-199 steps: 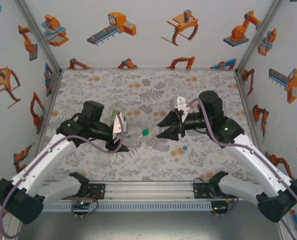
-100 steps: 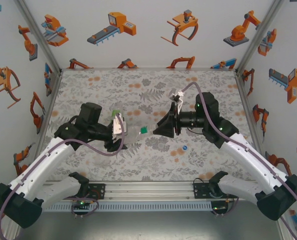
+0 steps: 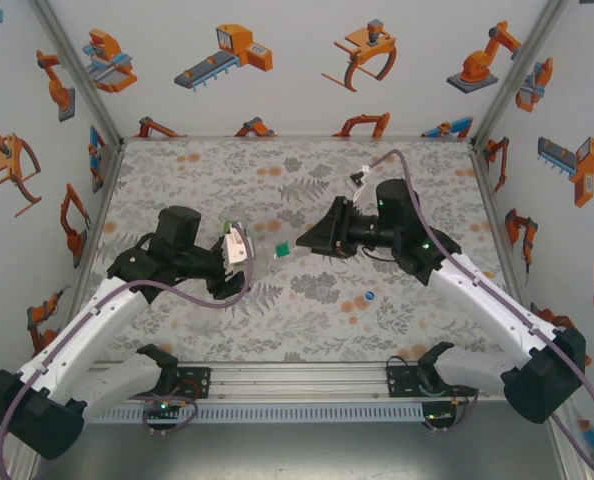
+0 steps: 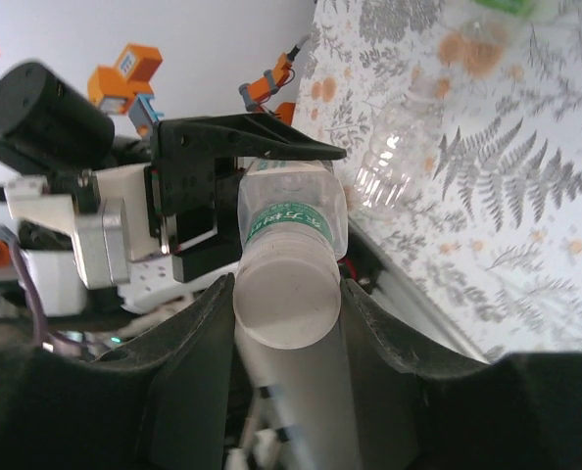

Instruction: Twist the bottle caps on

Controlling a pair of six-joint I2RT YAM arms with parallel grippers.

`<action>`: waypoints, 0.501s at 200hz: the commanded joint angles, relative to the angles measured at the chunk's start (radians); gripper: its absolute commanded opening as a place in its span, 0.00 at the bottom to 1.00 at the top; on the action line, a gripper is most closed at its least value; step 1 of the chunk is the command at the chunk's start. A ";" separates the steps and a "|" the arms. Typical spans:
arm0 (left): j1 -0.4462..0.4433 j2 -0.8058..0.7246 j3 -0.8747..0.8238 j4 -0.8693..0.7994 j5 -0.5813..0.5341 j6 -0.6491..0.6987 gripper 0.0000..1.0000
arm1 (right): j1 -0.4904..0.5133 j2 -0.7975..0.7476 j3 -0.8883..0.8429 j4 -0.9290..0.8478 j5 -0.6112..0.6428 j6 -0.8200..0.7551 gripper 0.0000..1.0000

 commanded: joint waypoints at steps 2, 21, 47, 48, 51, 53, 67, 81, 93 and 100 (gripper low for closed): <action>-0.020 -0.014 0.008 0.159 0.080 -0.013 0.00 | 0.018 0.033 -0.001 -0.030 -0.051 0.195 0.00; -0.021 -0.010 0.010 0.160 0.076 -0.017 0.00 | 0.017 0.044 -0.016 0.020 -0.069 0.233 0.00; -0.021 -0.010 0.008 0.160 0.079 -0.015 0.00 | 0.015 0.043 -0.004 0.027 -0.070 0.221 0.04; -0.021 -0.010 0.008 0.160 0.079 -0.015 0.00 | 0.014 0.042 -0.004 0.027 -0.069 0.220 0.05; -0.020 -0.009 0.008 0.160 0.080 -0.015 0.00 | 0.014 0.042 -0.002 0.027 -0.069 0.217 0.06; -0.020 -0.009 0.008 0.160 0.081 -0.015 0.00 | 0.012 0.041 -0.002 0.027 -0.069 0.214 0.07; -0.021 -0.008 0.007 0.160 0.086 -0.013 0.00 | 0.007 0.038 0.006 0.019 -0.069 0.194 0.16; -0.021 -0.010 0.008 0.159 0.093 -0.011 0.00 | 0.004 0.032 0.015 0.011 -0.067 0.188 0.28; -0.020 -0.009 0.008 0.157 0.095 -0.010 0.00 | 0.003 0.028 0.029 -0.005 -0.067 0.146 0.39; -0.021 -0.012 0.007 0.157 0.096 -0.009 0.00 | 0.001 0.023 0.041 -0.026 -0.065 0.123 0.44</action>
